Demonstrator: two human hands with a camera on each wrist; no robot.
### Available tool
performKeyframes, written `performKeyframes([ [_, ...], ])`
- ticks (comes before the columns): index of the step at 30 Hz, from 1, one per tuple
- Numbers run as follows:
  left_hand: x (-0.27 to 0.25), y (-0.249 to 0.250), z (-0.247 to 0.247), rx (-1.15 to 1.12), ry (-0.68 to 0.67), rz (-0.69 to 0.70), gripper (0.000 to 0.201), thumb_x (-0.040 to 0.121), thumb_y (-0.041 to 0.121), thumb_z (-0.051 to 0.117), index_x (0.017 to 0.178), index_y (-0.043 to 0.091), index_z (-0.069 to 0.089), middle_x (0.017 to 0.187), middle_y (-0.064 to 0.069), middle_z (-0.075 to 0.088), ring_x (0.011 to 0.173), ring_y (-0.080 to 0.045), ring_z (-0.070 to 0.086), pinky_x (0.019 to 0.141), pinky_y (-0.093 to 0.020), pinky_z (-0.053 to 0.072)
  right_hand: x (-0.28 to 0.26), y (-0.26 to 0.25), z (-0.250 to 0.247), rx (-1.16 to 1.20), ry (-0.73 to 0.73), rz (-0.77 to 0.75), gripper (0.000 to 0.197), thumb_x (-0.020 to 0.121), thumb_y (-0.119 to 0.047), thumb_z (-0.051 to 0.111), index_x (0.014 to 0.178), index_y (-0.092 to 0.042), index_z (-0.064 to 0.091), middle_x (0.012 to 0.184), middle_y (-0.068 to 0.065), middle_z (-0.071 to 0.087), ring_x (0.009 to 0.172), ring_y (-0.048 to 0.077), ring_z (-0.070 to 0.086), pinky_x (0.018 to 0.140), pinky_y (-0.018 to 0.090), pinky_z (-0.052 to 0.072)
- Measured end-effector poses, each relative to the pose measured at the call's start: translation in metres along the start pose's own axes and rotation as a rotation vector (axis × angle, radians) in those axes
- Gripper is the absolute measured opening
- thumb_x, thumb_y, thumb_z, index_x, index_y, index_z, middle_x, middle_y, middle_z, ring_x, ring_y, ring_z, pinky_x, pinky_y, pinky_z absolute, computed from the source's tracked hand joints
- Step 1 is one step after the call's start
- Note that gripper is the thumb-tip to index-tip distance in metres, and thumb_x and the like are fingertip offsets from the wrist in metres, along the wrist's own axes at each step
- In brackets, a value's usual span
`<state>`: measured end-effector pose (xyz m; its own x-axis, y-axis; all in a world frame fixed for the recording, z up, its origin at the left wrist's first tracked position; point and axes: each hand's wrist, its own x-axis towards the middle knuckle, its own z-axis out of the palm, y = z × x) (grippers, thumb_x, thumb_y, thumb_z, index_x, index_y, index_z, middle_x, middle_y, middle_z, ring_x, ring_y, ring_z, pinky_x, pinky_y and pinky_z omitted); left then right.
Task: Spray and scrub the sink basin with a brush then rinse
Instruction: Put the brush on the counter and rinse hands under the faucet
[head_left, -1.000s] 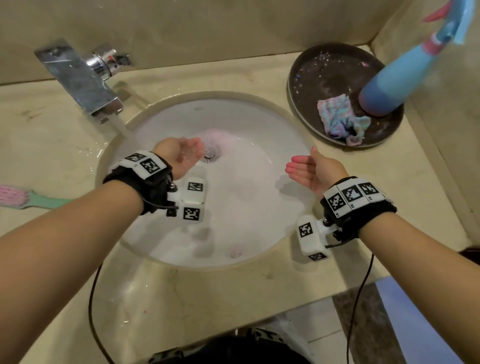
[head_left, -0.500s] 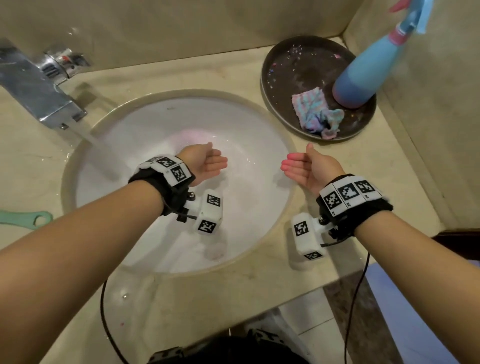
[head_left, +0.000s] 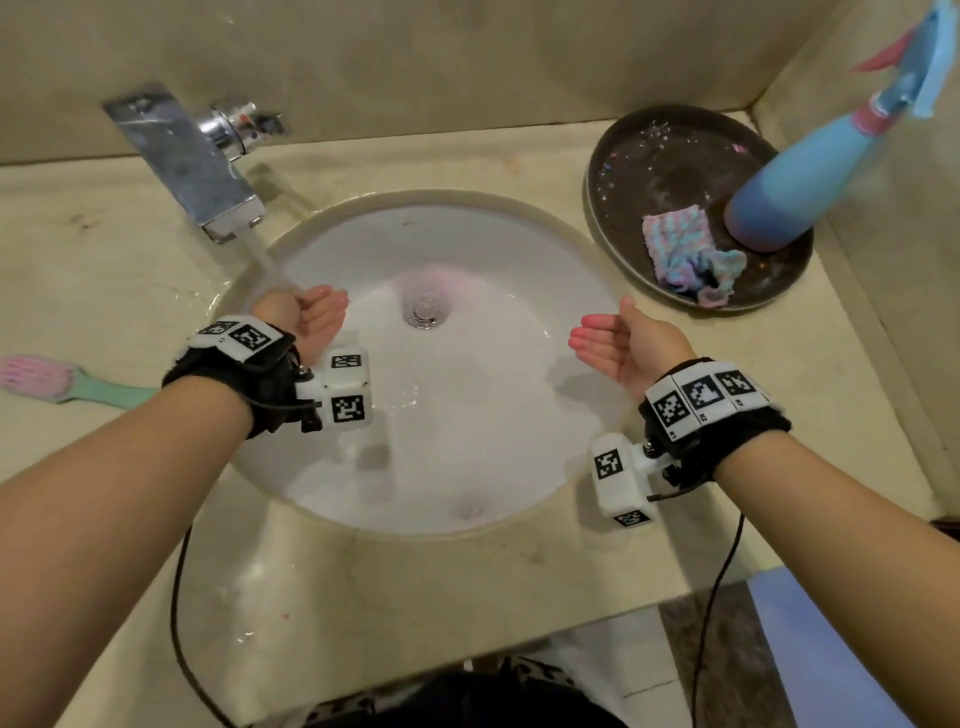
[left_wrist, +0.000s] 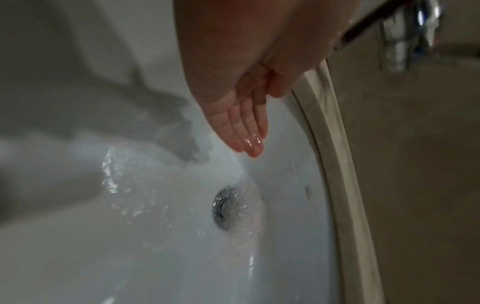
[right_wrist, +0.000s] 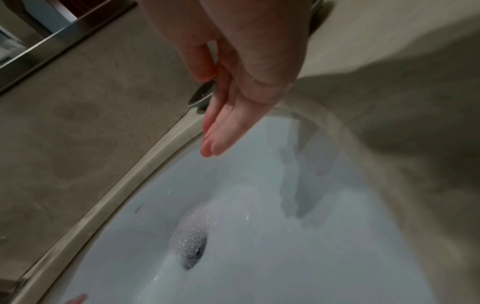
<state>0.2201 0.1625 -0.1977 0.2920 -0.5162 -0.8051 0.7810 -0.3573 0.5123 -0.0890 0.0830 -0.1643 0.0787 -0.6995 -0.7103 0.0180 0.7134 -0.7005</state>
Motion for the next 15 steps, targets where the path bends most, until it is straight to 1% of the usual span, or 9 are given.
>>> performKeyframes([
  [1, 0.0, 0.006, -0.004, -0.061, 0.023, 0.005, 0.035, 0.096, 0.004, 0.027, 0.065, 0.009, 0.044, 0.042, -0.001, 0.046, 0.035, -0.009, 0.042, 0.034, -0.016, 0.035, 0.0, 0.0, 0.003, -0.005, -0.009, 0.001, 0.051, 0.103, -0.036, 0.027, 0.081, -0.002, 0.058, 0.075, 0.011, 0.066, 0.062, 0.016, 0.067, 0.056, 0.021, 0.057],
  [3, 0.004, 0.015, -0.011, -0.136, 0.101, 0.036, 0.04, 0.099, 0.011, 0.033, 0.061, 0.008, 0.047, 0.04, -0.001, 0.048, 0.038, -0.009, 0.044, 0.036, -0.017, 0.038, 0.0, -0.001, 0.008, -0.017, -0.022, -0.001, 0.051, 0.103, -0.036, 0.026, 0.082, -0.002, 0.058, 0.081, 0.013, 0.064, 0.059, 0.014, 0.068, 0.056, 0.021, 0.057],
  [5, 0.002, 0.018, -0.012, -0.162, 0.139, 0.082, 0.035, 0.1, 0.016, 0.037, 0.069, 0.006, 0.05, 0.046, -0.003, 0.053, 0.04, -0.011, 0.048, 0.041, -0.015, 0.04, 0.0, -0.001, 0.011, -0.02, -0.032, -0.004, 0.051, 0.103, -0.036, 0.026, 0.082, -0.002, 0.058, 0.082, 0.013, 0.064, 0.054, 0.012, 0.068, 0.056, 0.021, 0.057],
  [7, -0.001, 0.017, -0.008, -0.18, 0.13, 0.109, 0.03, 0.101, 0.018, 0.034, 0.077, 0.008, 0.049, 0.06, -0.002, 0.052, 0.046, -0.01, 0.049, 0.043, -0.015, 0.042, 0.0, -0.002, 0.013, -0.024, -0.036, -0.009, 0.051, 0.103, -0.036, 0.027, 0.082, -0.001, 0.058, 0.082, 0.014, 0.064, 0.056, 0.014, 0.068, 0.056, 0.021, 0.057],
  [9, -0.007, 0.013, 0.0, -0.091, 0.1, 0.118, 0.028, 0.1, 0.01, 0.03, 0.076, 0.012, 0.044, 0.071, 0.003, 0.047, 0.053, -0.005, 0.049, 0.046, -0.012, 0.044, 0.0, -0.004, 0.012, -0.027, -0.033, -0.015, 0.051, 0.103, -0.036, 0.027, 0.082, -0.001, 0.058, 0.083, 0.014, 0.063, 0.067, 0.018, 0.067, 0.057, 0.021, 0.057],
  [10, -0.009, 0.011, 0.006, -0.051, 0.087, 0.094, 0.026, 0.095, 0.002, 0.034, 0.074, 0.014, 0.042, 0.071, 0.004, 0.046, 0.05, -0.001, 0.05, 0.044, -0.009, 0.043, 0.0, -0.005, 0.011, -0.027, -0.032, -0.017, 0.051, 0.103, -0.036, 0.027, 0.082, -0.001, 0.058, 0.083, 0.014, 0.063, 0.072, 0.02, 0.065, 0.057, 0.021, 0.057],
  [12, -0.014, 0.006, 0.021, -0.013, 0.008, 0.012, 0.024, 0.073, -0.01, 0.05, 0.07, 0.013, 0.042, 0.061, 0.004, 0.047, 0.034, 0.0, 0.046, 0.039, -0.008, 0.038, 0.0, -0.007, 0.007, -0.022, -0.026, -0.021, 0.052, 0.103, -0.036, 0.026, 0.082, -0.001, 0.058, 0.083, 0.014, 0.063, 0.074, 0.02, 0.063, 0.058, 0.021, 0.057],
  [13, -0.017, 0.002, 0.031, 0.004, -0.024, -0.011, 0.026, 0.074, -0.014, 0.048, 0.069, 0.01, 0.043, 0.051, 0.003, 0.05, 0.03, -0.002, 0.045, 0.037, -0.008, 0.037, 0.0, -0.008, 0.004, -0.018, -0.02, -0.023, 0.052, 0.103, -0.037, 0.026, 0.082, -0.001, 0.058, 0.083, 0.014, 0.063, 0.074, 0.02, 0.063, 0.058, 0.021, 0.057],
  [15, -0.019, -0.01, 0.056, 0.058, -0.068, -0.059, 0.03, 0.095, -0.006, 0.033, 0.071, 0.004, 0.049, 0.041, -0.002, 0.055, 0.029, -0.007, 0.049, 0.039, -0.011, 0.042, 0.0, -0.01, -0.001, -0.009, -0.01, -0.027, 0.052, 0.102, -0.037, 0.027, 0.082, -0.001, 0.058, 0.083, 0.014, 0.063, 0.074, 0.02, 0.064, 0.058, 0.022, 0.057],
])
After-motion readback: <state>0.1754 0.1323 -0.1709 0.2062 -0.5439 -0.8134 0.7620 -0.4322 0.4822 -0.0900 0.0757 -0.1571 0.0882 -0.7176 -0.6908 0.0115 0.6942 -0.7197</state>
